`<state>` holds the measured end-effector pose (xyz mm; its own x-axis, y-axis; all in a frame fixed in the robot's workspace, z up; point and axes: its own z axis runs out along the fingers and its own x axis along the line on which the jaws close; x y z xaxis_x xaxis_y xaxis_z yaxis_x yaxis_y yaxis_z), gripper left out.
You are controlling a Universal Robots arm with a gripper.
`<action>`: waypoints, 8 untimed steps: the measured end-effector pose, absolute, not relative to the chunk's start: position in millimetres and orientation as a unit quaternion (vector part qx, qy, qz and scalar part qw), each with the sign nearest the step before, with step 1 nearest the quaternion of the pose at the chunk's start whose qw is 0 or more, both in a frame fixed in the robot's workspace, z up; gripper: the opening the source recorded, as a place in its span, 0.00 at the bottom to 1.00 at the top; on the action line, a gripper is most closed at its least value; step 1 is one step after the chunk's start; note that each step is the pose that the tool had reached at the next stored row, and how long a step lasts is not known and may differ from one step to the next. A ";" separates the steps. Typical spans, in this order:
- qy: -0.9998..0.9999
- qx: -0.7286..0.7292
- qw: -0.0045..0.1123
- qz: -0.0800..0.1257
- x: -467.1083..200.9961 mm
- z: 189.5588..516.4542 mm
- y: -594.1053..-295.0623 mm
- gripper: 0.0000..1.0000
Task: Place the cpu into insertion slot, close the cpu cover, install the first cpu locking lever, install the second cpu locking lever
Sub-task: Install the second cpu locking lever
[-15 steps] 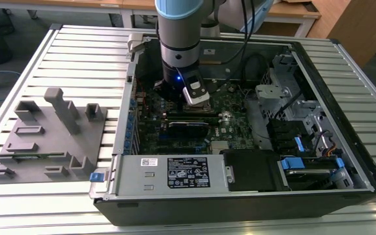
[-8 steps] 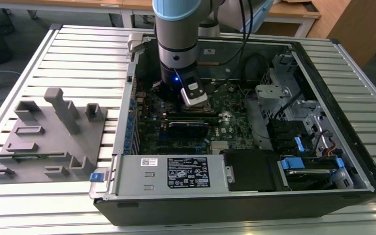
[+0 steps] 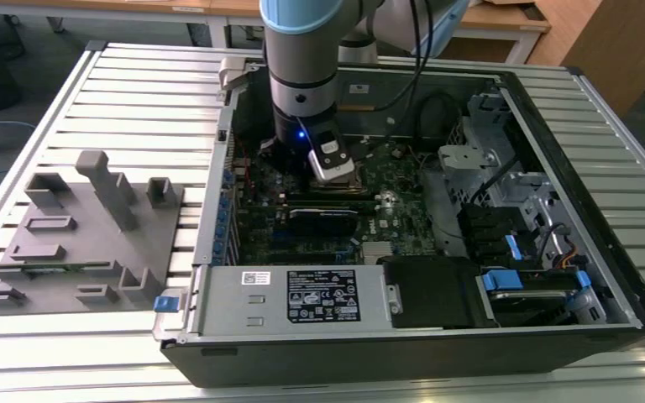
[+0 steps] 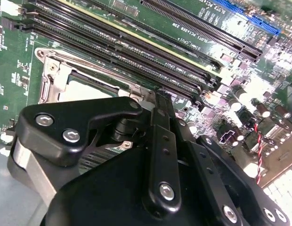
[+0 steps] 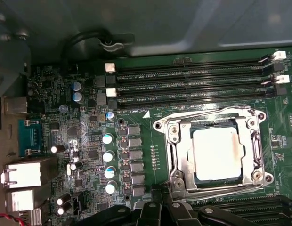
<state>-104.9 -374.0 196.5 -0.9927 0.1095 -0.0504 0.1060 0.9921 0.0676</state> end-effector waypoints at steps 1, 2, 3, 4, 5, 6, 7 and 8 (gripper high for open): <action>0.998 0.054 0.027 0.033 -104.9 197.8 -373.9 0.10; 0.998 0.054 0.027 0.032 -104.9 199.4 -373.9 0.10; 0.998 0.054 0.027 0.032 -104.9 201.4 -374.0 0.10; 0.998 0.054 0.027 0.032 -104.9 203.2 -374.0 0.10; 0.998 0.054 0.027 0.032 -104.9 205.3 -374.0 0.10; 0.998 0.054 0.027 0.032 -105.0 207.5 -374.0 0.10; 0.998 0.054 0.027 0.032 -104.9 209.6 -374.0 0.10; 0.998 0.054 0.027 0.032 -104.9 211.4 -374.0 0.10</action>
